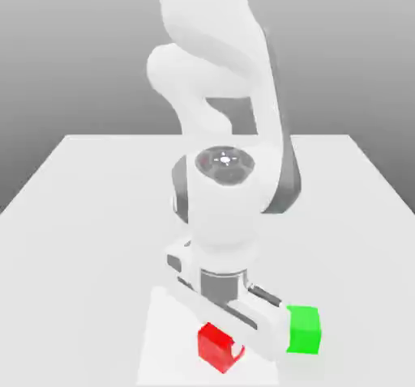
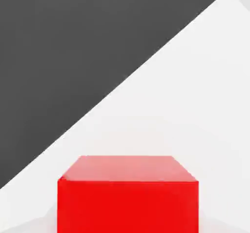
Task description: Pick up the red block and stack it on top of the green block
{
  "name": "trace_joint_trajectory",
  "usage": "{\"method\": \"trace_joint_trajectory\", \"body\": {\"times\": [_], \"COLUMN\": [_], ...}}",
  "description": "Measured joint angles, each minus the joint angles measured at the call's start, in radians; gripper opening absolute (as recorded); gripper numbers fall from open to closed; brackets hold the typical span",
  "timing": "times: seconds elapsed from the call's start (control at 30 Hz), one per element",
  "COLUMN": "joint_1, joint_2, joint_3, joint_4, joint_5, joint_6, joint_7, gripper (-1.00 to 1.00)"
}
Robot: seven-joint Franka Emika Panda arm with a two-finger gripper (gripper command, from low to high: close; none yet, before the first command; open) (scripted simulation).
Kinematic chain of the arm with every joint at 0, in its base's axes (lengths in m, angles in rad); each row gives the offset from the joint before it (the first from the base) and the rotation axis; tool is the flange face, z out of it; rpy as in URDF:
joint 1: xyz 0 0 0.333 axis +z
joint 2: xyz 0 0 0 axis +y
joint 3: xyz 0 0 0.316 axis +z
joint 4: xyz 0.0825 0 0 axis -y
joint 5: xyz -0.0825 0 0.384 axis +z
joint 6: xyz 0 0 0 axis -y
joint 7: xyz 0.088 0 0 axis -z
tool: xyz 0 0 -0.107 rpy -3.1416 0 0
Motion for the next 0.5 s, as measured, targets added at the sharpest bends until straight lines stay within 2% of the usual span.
{"method": "trace_joint_trajectory", "body": {"times": [0.1, 0.3, 0.47, 0.5], "joint_1": [0.002, 0.178, 0.21, 0.22], "joint_2": [-0.097, -0.213, -0.079, -0.051], "joint_3": [0.032, 0.141, 0.091, 0.077], "joint_4": [-0.018, -0.056, -0.052, -0.051], "joint_5": [0.052, 0.106, 0.0, -0.022], "joint_6": [-0.079, -0.154, -0.03, -0.005], "joint_7": [-0.017, 0.174, 0.282, 0.299], "gripper": [-1.0, -1.0, -1.0, 1.0]}}
